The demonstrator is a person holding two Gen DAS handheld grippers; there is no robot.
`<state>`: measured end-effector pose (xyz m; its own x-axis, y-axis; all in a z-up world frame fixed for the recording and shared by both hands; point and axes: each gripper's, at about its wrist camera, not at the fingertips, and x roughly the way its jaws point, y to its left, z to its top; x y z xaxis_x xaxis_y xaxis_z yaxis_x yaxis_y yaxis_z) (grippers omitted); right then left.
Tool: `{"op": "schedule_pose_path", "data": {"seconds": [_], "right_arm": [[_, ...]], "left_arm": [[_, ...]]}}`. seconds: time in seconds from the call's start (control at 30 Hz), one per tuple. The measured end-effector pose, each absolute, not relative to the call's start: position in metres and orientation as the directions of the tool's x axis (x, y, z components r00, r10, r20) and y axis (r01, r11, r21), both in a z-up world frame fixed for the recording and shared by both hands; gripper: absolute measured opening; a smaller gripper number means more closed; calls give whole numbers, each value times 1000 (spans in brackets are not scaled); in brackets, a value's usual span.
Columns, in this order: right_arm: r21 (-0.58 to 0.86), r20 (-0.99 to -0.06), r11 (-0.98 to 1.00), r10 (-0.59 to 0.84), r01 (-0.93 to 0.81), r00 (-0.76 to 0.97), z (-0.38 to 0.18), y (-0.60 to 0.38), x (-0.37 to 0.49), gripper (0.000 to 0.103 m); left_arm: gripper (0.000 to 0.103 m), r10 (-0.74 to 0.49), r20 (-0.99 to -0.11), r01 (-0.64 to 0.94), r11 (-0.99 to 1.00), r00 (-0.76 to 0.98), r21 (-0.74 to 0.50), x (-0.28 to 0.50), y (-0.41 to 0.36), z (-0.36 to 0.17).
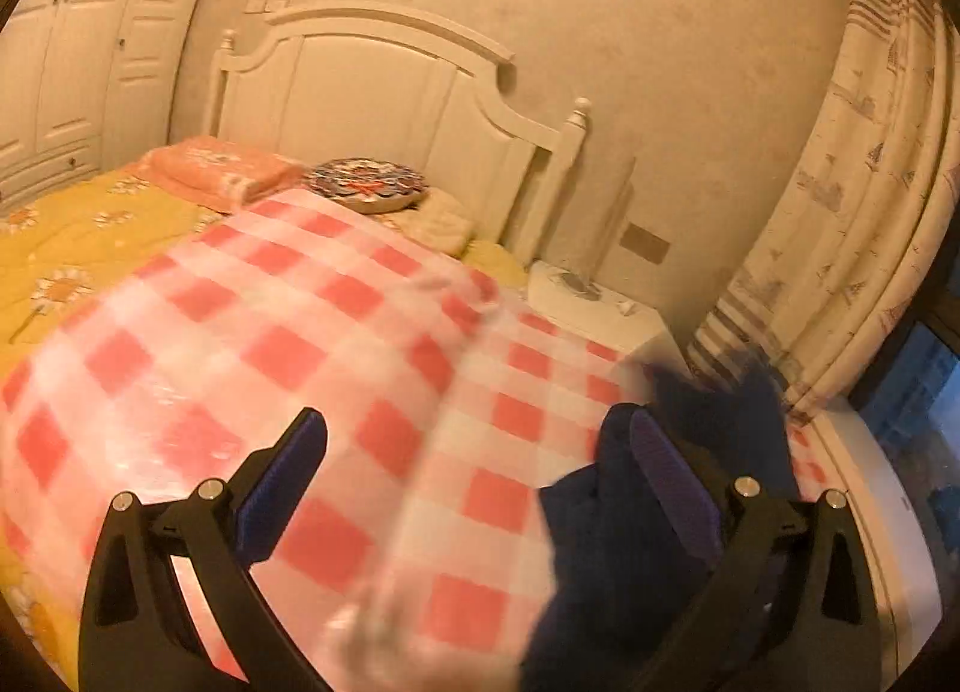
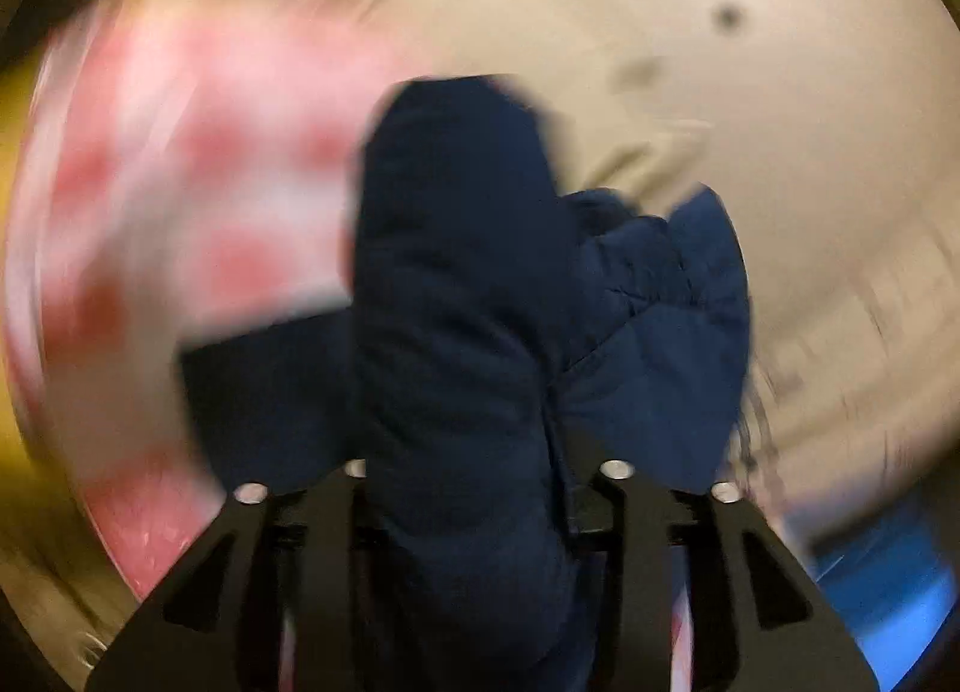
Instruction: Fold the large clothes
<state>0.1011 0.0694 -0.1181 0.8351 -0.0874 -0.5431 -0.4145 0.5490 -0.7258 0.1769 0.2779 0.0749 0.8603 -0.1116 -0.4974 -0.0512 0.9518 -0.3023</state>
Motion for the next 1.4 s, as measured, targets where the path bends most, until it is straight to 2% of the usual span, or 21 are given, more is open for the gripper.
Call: {"op": "schedule_pose_path", "data": {"seconds": [0.03,0.07,0.17,0.23,0.33,0.4,0.47,0.57,0.67,0.73,0.83,1.03,1.1,1.2,1.27,1.3,1.4], "right_arm": [[-807,-458,472,-119,-356,881,-138,81,98,46],[-837,-414,447,-141,-315,899,-148,87,97,46],[-779,-453,533,-116,-329,884,-137,73,97,48],[-783,-430,533,-89,-322,898,-134,67,92,51],[-804,-394,506,-60,-312,917,-132,63,76,63],[-782,-404,511,22,-357,915,-124,62,60,76],[-709,-454,548,127,-444,882,-110,54,46,76],[-492,-498,679,293,-544,816,-75,13,27,76],[-250,-463,785,417,-567,782,-44,-41,22,75],[-110,-419,851,429,-514,800,-22,-85,30,75],[-12,-408,901,392,-434,825,-11,-117,46,75],[91,-474,917,383,-388,793,-21,-129,80,75],[62,-511,905,391,-421,765,-36,-116,80,75],[-12,-627,880,363,-475,689,-68,-93,84,76],[-103,-628,863,330,-495,705,-81,-84,79,76],[-101,-629,859,336,-502,701,-84,-84,79,76],[-80,-623,850,365,-521,692,-88,-88,81,76]], "left_arm": [[101,-111,-505,-49,955,856,-293,175,279,74],[101,-114,-517,-41,959,848,-280,174,279,71],[101,-132,-543,-2,971,829,-239,171,271,59],[101,-146,-561,26,976,815,-217,180,258,53],[101,-198,-562,102,975,803,-198,187,225,54],[101,-209,-548,143,977,810,-160,186,204,61],[101,-217,-539,176,976,814,-126,184,190,69],[101,-209,-521,209,976,827,-60,179,172,85],[101,-208,-492,234,972,845,-9,175,154,104],[101,-214,-483,257,966,849,24,175,136,114],[101,-233,-488,312,946,841,86,187,102,119],[101,-138,-621,298,941,772,162,255,64,82],[101,-124,-677,291,947,726,138,268,70,55],[101,-161,-733,317,945,660,77,266,87,13],[101,-235,-722,299,953,650,-41,254,106,-13],[101,-283,-705,288,951,650,-115,247,117,-25],[101,-364,-664,281,931,653,-234,239,132,-48]]}}
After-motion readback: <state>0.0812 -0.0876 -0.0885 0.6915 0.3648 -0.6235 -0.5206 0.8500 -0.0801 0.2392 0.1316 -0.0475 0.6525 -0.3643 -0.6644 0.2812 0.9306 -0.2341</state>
